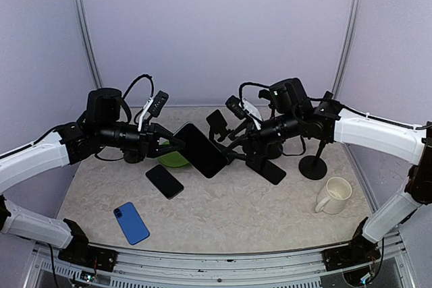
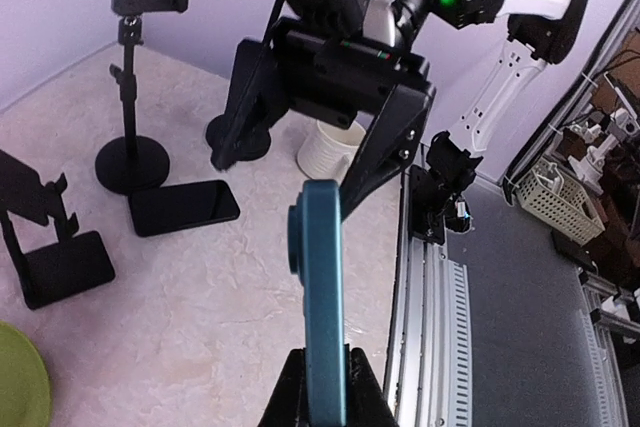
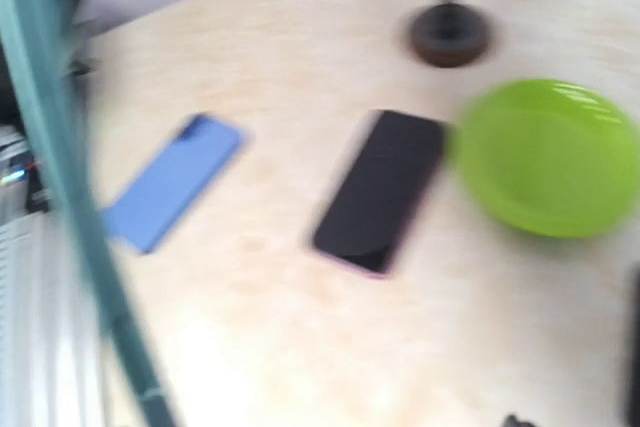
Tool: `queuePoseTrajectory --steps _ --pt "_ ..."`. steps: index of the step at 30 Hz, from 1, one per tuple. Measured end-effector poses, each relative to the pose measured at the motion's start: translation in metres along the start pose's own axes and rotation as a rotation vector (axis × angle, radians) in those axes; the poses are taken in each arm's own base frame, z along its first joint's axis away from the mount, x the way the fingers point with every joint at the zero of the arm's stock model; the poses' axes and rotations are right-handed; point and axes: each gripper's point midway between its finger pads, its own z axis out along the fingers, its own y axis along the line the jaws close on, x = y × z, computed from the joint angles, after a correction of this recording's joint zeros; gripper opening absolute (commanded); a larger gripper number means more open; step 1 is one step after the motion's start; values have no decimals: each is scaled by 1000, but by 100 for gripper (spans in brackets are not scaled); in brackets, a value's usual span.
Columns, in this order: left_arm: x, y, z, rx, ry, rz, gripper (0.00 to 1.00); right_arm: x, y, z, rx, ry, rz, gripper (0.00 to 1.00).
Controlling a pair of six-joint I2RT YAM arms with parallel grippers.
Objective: Place the phone on the phone stand
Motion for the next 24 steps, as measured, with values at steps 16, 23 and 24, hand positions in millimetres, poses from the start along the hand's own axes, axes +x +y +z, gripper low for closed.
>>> queuePoseTrajectory --steps 16,23,24 --pt "18 2 6 36 85 51 0 25 31 36 -304 54 -30 35" --pt "14 7 5 11 75 62 25 24 38 38 -360 46 -31 0" --pt "13 9 5 0 73 65 32 25 41 37 -378 45 -35 0"
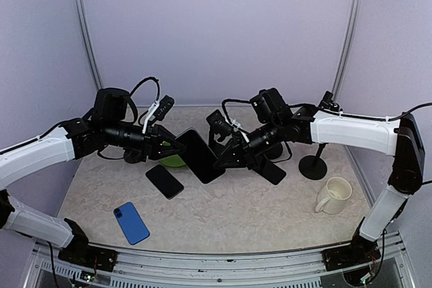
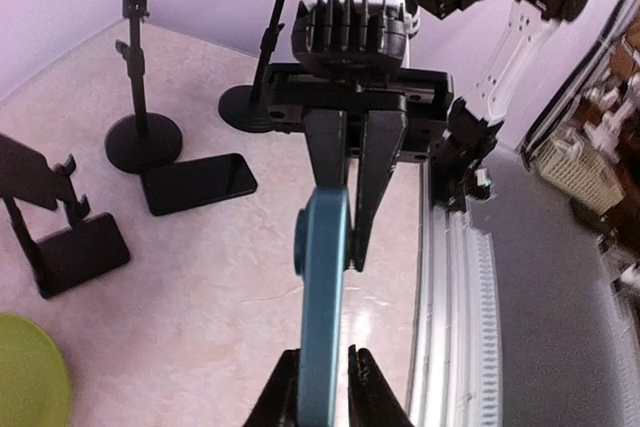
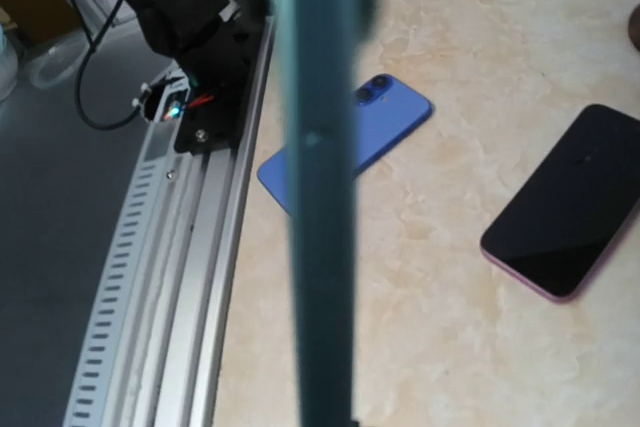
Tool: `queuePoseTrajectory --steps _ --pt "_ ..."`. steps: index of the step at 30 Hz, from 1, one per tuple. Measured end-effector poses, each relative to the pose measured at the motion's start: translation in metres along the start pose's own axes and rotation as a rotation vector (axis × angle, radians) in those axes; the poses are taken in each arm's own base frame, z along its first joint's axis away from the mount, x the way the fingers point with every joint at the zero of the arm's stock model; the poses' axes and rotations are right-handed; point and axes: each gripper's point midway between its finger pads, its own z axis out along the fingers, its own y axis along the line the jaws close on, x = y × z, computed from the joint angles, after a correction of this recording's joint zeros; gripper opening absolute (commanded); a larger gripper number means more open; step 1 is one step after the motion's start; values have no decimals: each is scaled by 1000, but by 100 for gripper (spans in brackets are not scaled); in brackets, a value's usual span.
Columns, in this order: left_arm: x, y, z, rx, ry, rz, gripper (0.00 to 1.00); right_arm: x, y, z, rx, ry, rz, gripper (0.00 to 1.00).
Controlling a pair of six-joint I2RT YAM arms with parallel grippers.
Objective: Place the phone on the phone stand
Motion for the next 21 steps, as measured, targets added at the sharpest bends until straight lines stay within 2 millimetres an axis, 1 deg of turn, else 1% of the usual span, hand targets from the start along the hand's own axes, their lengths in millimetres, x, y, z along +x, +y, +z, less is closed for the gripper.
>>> queuePoseTrajectory --steps 1,3,6,9,13,16,21 --pt "-2 3 0 -12 -6 2 38 0 0 1 -3 1 1 0" --pt "-7 5 -1 -25 -22 16 44 2 0 2 -4 6 7 0" --pt "-15 7 -2 -45 -50 29 45 3 -3 2 -2 6 20 0" --pt "-16 10 -5 -56 -75 22 44 -1 -6 -1 -1 -5 33 0" --pt "-5 13 -7 -58 -89 -21 36 -13 -7 -3 -13 -26 28 0" --pt "3 15 -6 -52 -92 -55 27 -20 -8 -2 -25 -39 22 0" --pt "-2 14 -7 -34 -115 -67 13 -18 -8 2 -54 -38 40 0"
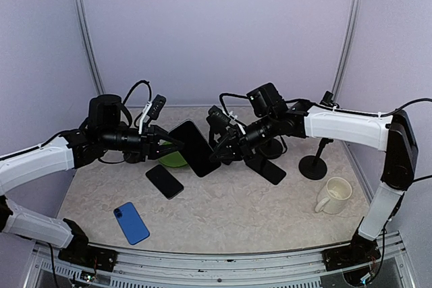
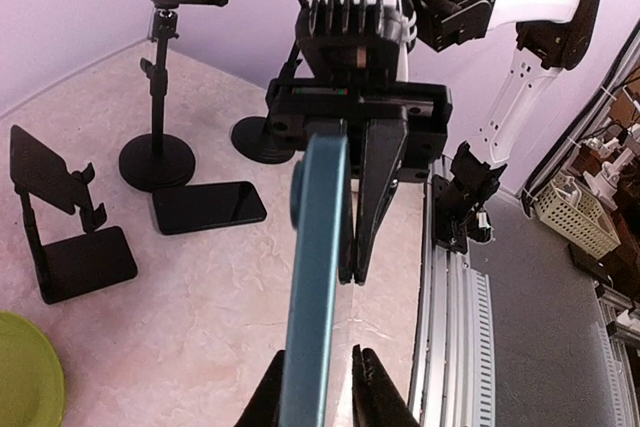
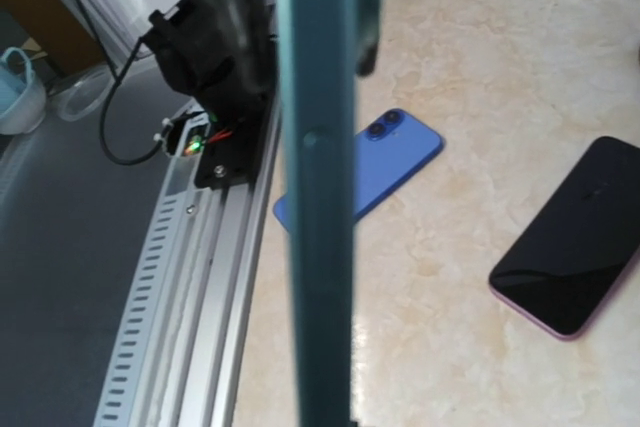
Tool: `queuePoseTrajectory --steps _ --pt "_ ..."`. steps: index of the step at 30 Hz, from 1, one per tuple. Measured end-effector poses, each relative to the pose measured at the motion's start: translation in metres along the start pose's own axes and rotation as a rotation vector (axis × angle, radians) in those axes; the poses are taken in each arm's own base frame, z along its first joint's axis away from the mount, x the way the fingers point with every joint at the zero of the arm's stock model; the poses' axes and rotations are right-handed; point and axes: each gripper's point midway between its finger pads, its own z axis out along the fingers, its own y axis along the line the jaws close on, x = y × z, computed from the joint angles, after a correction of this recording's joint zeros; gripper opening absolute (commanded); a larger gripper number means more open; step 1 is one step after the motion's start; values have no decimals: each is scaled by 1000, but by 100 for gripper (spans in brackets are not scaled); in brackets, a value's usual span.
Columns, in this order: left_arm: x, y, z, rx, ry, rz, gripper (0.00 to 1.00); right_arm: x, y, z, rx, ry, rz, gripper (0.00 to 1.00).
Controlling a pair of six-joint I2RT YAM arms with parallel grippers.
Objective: Place the phone on the phone stand
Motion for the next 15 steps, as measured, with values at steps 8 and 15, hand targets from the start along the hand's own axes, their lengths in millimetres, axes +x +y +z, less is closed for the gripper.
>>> queuePoseTrajectory --steps 8,15 --pt "-4 -3 0 41 -15 -21 0 -3 -1 1 -33 -8 11 50" --pt "-2 4 -4 15 -9 -53 0 -8 -13 -1 49 -12 -11 77"
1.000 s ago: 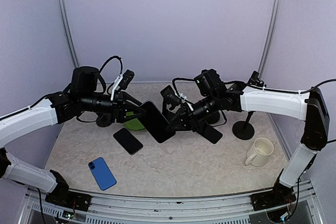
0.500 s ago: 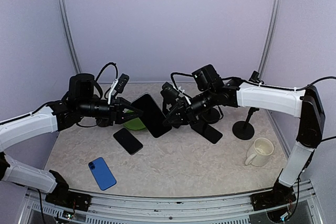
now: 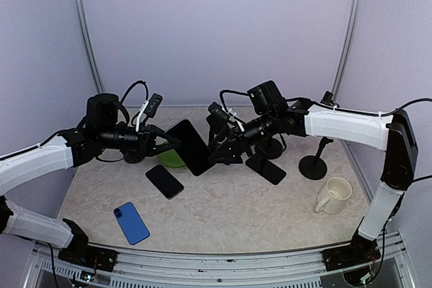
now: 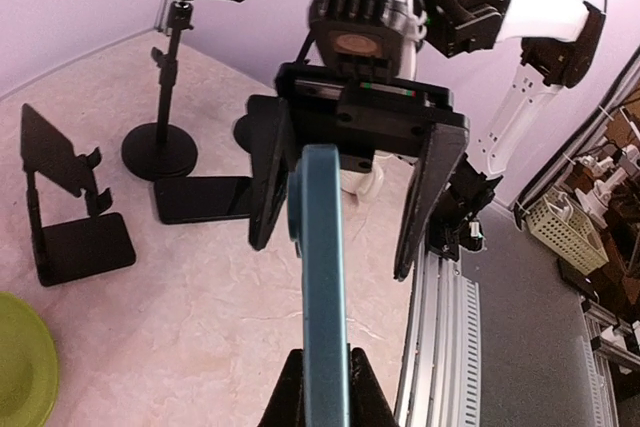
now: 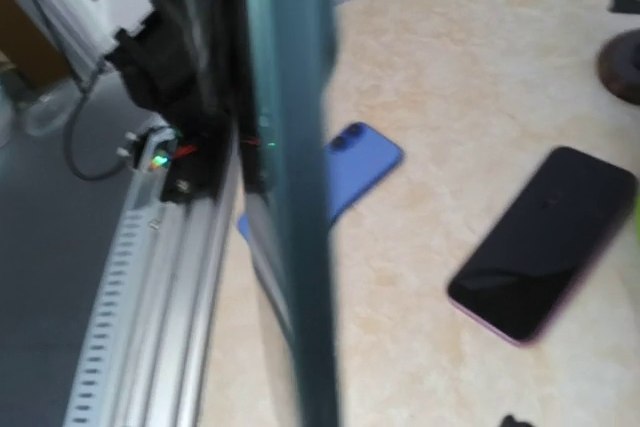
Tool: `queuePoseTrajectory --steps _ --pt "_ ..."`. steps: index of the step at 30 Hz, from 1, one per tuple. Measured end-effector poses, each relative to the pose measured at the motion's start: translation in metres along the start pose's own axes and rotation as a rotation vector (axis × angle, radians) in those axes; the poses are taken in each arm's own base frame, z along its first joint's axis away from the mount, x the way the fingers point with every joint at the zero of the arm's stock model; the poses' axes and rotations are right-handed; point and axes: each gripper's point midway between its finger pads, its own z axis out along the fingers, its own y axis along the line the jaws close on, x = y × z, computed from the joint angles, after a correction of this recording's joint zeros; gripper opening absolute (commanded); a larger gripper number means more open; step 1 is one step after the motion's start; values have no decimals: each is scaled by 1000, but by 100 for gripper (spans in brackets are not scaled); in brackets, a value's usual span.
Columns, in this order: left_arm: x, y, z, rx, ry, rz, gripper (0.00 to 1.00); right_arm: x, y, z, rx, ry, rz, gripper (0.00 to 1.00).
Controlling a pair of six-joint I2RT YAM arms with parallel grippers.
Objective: Place the phone on the phone stand
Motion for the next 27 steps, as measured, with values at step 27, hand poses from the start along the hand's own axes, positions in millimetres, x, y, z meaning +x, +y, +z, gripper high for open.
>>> queuePoseTrajectory --steps 27 --pt "-36 177 -166 -945 -96 -251 0 87 -57 -3 490 133 248 75"
